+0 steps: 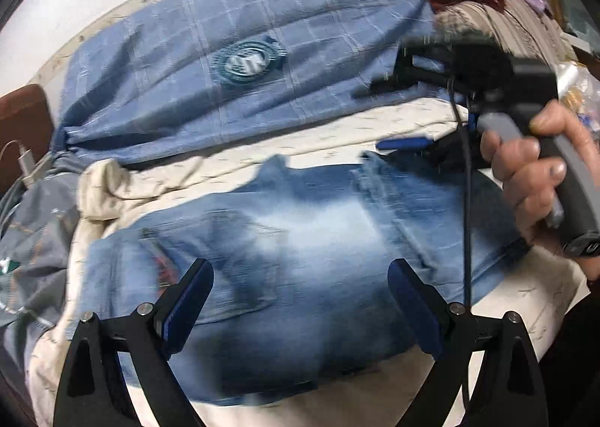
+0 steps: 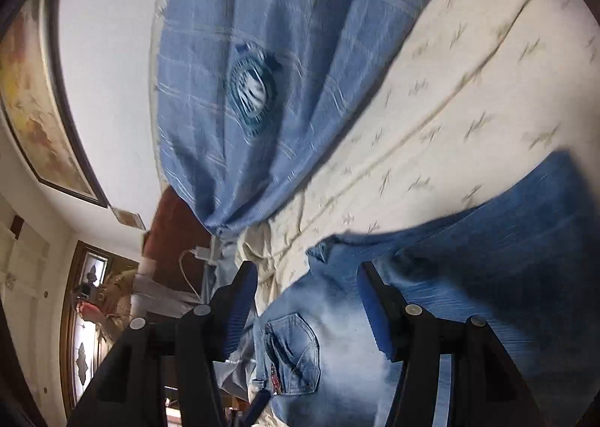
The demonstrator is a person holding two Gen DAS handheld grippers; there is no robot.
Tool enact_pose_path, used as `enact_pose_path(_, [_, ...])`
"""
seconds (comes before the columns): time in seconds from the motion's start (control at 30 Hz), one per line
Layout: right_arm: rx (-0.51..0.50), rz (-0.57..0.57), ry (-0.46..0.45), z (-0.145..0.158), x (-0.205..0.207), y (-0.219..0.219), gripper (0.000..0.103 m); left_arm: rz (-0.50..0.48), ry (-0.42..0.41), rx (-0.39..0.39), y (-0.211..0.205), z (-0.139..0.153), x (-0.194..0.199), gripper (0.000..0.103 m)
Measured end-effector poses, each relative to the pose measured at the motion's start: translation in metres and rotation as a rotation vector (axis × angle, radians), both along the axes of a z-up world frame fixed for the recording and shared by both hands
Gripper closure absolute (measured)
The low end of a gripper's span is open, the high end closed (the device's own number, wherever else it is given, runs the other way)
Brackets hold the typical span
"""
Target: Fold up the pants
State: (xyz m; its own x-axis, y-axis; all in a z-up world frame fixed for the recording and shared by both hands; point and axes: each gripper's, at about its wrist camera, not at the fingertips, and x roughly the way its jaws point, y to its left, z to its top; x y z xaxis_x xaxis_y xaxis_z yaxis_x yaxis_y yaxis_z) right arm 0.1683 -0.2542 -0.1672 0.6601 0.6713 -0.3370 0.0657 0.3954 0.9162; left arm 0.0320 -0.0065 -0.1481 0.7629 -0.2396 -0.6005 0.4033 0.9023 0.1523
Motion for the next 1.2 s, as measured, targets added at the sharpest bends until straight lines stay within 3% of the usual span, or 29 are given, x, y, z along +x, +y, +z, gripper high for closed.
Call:
enact_pose_path(0.1, [-0.064,0.047,0.089,-0.026,0.017,0.024,0.045,0.056,0.001,-0.009,0.021,0.002,0.006,0.009])
enact_pose_path(0.17, [-0.122,0.047,0.064,-0.019,0.016,0.030,0.045,0.092,0.014,-0.023,0.033,0.003,0.009,0.009])
enact_pose_path(0.23, [-0.088,0.080,0.063,-0.018,0.009,0.034,0.045,0.123,0.026,-0.053,0.044,0.005,0.013,0.009])
enact_pose_path(0.3, [-0.051,0.079,0.050,-0.015,-0.006,0.030,0.045,0.156,0.024,-0.080,0.056,0.007,0.016,0.009])
enact_pose_path(0.5, [-0.093,0.062,-0.045,0.008,-0.075,0.010,0.045,0.253,-0.008,-0.115,0.081,0.017,0.010,0.009])
enact_pose_path(0.7, [-0.124,0.112,0.111,-0.032,-0.111,0.025,0.045,0.348,-0.036,-0.123,0.114,0.029,0.000,0.009])
enact_pose_path(0.77, [-0.148,0.120,0.094,-0.024,-0.116,0.025,0.045,0.404,-0.006,-0.142,0.133,0.031,-0.002,0.009])
enact_pose_path(0.87, [-0.093,0.106,-0.006,-0.008,-0.124,0.019,0.044,0.460,0.084,-0.186,0.164,0.029,-0.001,0.009])
enact_pose_path(1.03, [-0.095,0.156,-0.139,0.014,-0.122,0.038,0.044,0.558,0.120,-0.205,0.204,0.034,-0.005,0.009])
enact_pose_path(1.2, [-0.198,0.256,-0.168,0.022,-0.120,0.076,0.044,0.589,0.190,-0.248,0.214,0.025,-0.004,0.009])
